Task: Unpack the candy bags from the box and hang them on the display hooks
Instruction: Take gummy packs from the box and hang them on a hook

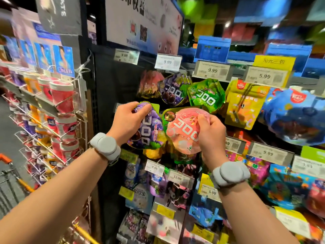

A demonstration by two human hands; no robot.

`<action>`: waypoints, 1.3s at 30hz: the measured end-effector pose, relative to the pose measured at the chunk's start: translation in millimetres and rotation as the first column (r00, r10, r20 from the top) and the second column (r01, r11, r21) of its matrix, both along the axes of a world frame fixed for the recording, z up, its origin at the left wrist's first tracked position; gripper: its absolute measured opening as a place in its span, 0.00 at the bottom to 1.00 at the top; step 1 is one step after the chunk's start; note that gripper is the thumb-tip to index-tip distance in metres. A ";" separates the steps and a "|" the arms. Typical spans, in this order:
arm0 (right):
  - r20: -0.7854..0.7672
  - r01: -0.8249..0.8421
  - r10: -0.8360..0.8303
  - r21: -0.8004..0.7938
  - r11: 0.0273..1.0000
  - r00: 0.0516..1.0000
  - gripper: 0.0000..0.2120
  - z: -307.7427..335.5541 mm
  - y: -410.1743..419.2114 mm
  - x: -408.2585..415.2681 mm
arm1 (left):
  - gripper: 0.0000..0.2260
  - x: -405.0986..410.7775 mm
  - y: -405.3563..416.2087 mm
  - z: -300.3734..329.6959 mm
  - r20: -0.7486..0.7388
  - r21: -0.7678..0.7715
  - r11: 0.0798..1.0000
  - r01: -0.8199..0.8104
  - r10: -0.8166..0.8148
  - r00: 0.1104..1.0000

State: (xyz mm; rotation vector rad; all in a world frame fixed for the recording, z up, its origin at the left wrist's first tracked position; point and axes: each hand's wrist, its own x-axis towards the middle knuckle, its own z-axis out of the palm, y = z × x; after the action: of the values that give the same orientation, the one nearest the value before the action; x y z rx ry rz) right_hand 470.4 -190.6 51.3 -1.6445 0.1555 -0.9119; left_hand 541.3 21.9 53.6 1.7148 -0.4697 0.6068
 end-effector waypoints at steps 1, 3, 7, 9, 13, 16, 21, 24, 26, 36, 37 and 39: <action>0.004 0.002 -0.002 -0.011 1.000 1.000 0.10 4.3 1.6 4.0 | 0.18 4.8 4.0 4.7 0.036 0.023 0.999 -0.024 0.023 0.999; 0.007 0.013 -0.012 -0.036 0.999 1.000 0.12 13.2 4.0 10.6 | 0.18 15.8 11.4 14.6 0.091 0.085 0.993 -0.085 0.077 0.993; 0.035 0.059 -0.055 -0.136 0.989 0.998 0.16 26.3 14.5 30.5 | 0.14 38.0 34.4 40.0 0.139 0.203 0.971 -0.129 0.102 0.985; 0.048 0.069 -0.061 -0.180 0.981 0.997 0.17 31.9 21.9 40.2 | 0.12 47.4 46.0 55.2 0.208 0.299 0.939 -0.171 0.111 0.972; 0.036 0.056 -0.050 -0.193 0.980 0.998 0.17 40.9 38.4 60.5 | 0.16 70.8 67.4 84.8 0.247 0.406 0.889 -0.212 0.116 0.962; 0.024 0.017 -0.013 -0.184 0.983 1.000 0.18 41.2 48.9 72.1 | 0.15 78.6 74.9 99.1 0.298 0.454 0.855 -0.251 0.119 0.947; -0.014 0.007 -0.010 -0.230 0.973 1.000 0.18 41.3 67.0 87.0 | 0.22 94.9 84.0 111.9 0.254 0.608 0.731 -0.311 0.193 0.948; -0.026 -0.010 0.004 -0.236 0.972 1.000 0.17 42.0 75.2 96.0 | 0.24 102.0 85.0 115.9 0.273 0.670 0.648 -0.363 0.240 0.932; -0.025 -0.008 0.002 -0.254 0.967 1.000 0.18 45.4 79.9 99.9 | 0.26 105.6 84.0 118.2 0.326 0.680 0.611 -0.405 0.242 0.914; -0.018 -0.032 0.028 -0.299 0.954 0.999 0.18 60.4 86.2 116.3 | 0.29 112.7 76.3 122.8 0.490 0.656 0.514 -0.553 0.267 0.830; -0.024 -0.039 0.033 -0.300 0.953 0.999 0.18 60.8 86.8 118.7 | 0.29 113.7 76.0 123.1 0.502 0.649 0.508 -0.567 0.273 0.820; -0.025 -0.043 0.037 -0.306 0.951 0.999 0.17 61.1 88.4 123.4 | 0.28 116.0 75.1 123.3 0.514 0.636 0.504 -0.584 0.288 0.808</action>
State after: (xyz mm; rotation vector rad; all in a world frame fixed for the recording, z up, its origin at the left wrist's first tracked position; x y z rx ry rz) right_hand 593.8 -102.2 112.4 -1.9365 -0.0086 -0.9230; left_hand 657.2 97.0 176.9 2.6367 -0.5847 1.2371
